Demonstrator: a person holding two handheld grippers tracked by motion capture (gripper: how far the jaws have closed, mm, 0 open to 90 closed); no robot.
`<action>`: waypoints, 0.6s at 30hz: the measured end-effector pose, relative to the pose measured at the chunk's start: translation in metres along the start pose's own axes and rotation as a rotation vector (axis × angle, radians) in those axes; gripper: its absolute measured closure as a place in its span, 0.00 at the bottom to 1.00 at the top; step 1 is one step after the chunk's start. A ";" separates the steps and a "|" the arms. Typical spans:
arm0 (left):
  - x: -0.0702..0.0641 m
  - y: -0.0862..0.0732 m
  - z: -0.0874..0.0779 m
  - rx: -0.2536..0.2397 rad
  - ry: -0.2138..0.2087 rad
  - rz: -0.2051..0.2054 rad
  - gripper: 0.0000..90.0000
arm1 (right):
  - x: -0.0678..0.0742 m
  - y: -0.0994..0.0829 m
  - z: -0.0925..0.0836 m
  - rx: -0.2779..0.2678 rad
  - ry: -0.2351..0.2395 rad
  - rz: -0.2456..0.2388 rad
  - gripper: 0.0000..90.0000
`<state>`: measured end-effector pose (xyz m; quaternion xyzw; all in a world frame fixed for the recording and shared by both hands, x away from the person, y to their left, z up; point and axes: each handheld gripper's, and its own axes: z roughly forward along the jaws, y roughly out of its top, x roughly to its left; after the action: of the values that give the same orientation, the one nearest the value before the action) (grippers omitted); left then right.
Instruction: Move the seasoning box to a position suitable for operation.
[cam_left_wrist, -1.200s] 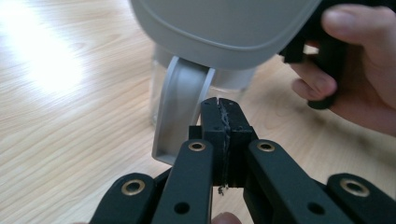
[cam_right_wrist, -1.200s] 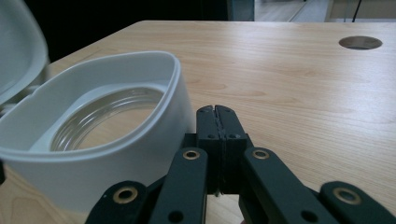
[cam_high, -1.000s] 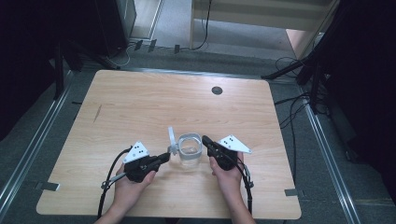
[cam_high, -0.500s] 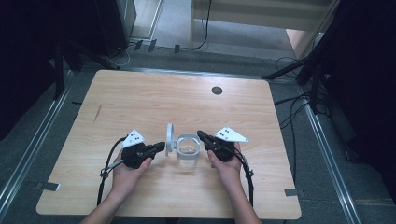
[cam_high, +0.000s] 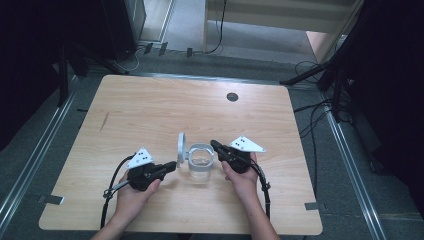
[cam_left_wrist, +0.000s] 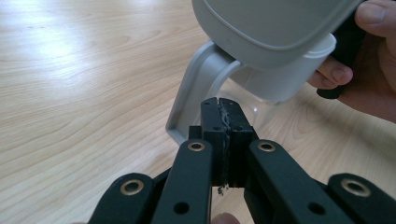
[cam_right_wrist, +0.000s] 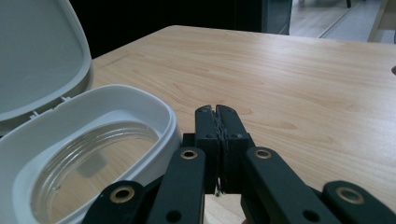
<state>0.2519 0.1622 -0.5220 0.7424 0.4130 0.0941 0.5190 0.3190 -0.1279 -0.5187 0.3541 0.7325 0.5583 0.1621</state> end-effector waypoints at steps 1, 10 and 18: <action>0.000 0.000 0.000 0.000 0.000 0.000 1.00 | 0.000 0.000 0.000 0.000 0.000 0.000 0.99; 0.008 0.011 0.012 -0.043 0.037 -0.038 1.00 | 0.007 0.000 -0.005 0.022 0.038 -0.018 0.98; 0.020 0.012 0.013 -0.055 0.073 -0.059 1.00 | 0.026 -0.005 -0.016 0.038 0.060 -0.042 0.98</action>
<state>0.2785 0.1663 -0.5236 0.7114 0.4507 0.1169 0.5264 0.2890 -0.1222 -0.5143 0.3246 0.7548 0.5513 0.1449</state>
